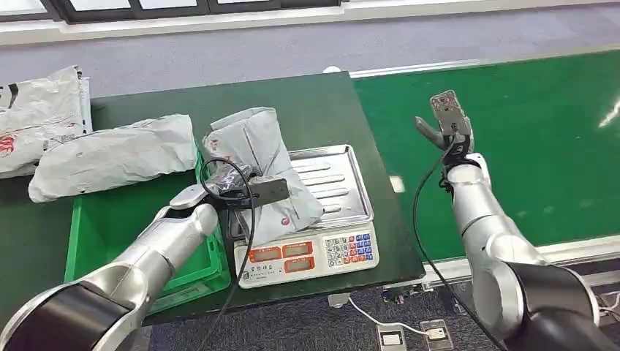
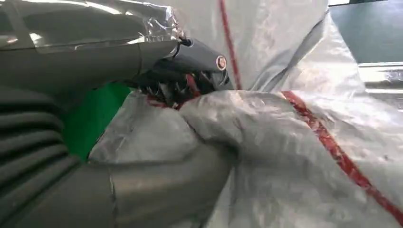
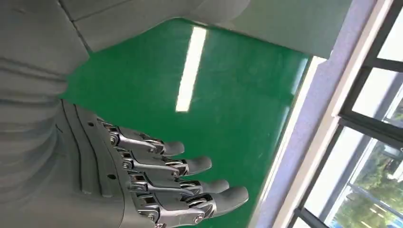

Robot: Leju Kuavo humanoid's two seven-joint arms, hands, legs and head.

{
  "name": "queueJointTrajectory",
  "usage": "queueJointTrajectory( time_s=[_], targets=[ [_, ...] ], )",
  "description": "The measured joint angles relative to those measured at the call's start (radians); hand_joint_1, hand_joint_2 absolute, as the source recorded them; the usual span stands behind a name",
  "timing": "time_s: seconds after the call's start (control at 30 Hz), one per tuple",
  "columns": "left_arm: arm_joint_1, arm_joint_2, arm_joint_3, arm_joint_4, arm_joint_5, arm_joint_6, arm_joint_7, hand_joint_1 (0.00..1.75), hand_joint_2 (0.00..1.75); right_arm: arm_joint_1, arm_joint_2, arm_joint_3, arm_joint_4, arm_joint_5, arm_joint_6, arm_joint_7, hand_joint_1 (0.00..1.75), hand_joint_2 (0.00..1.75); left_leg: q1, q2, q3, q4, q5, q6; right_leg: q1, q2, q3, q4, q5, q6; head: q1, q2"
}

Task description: Moved the parcel from conveyor to table for the left to box.

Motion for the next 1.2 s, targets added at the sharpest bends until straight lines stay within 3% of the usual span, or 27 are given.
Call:
queueJointTrajectory(
  time_s=[0.53, 0.73, 0.9, 1.2],
  targets=[
    [0.013, 0.0, 0.007, -0.004, 0.08, 0.068, -0.041, 1.75, 0.0, 0.01, 0.0, 0.001, 0.0, 0.001, 0.0, 0.0, 0.0, 1.75, 0.0, 0.0, 0.0, 0.0, 0.0, 0.0, 0.0, 0.0, 0.0, 0.0, 0.0, 0.0, 0.0, 0.0],
    [0.013, -0.001, 0.089, -0.022, 0.209, 0.131, -0.12, 1.75, 0.0, 0.024, 0.0, 0.001, 0.0, 0.0, 0.0, -0.009, 0.0, 1.75, 0.0, 0.0, 0.0, 0.0, 0.0, 0.0, 0.0, 0.0, -0.001, 0.0, 0.0, 0.0, 0.0, 0.0],
    [-0.005, -0.01, 0.231, -0.047, 0.396, 0.145, -0.27, 1.75, 0.0, 0.028, 0.001, 0.002, 0.0, 0.002, -0.002, -0.013, 0.0, 1.75, 0.0, 0.0, 0.0, 0.0, 0.0, 0.0, 0.0, 0.0, -0.001, 0.0, 0.0, 0.0, 0.0, 0.0],
    [-0.026, -0.021, 0.342, -0.067, 0.434, 0.139, -0.303, 1.75, 0.0, 0.028, 0.002, 0.003, 0.0, 0.002, -0.004, -0.013, 0.0, 1.75, 0.0, 0.0, 0.0, 0.0, 0.0, 0.0, 0.0, 0.0, -0.001, 0.0, 0.0, 0.0, 0.0, 0.0]
  ],
)
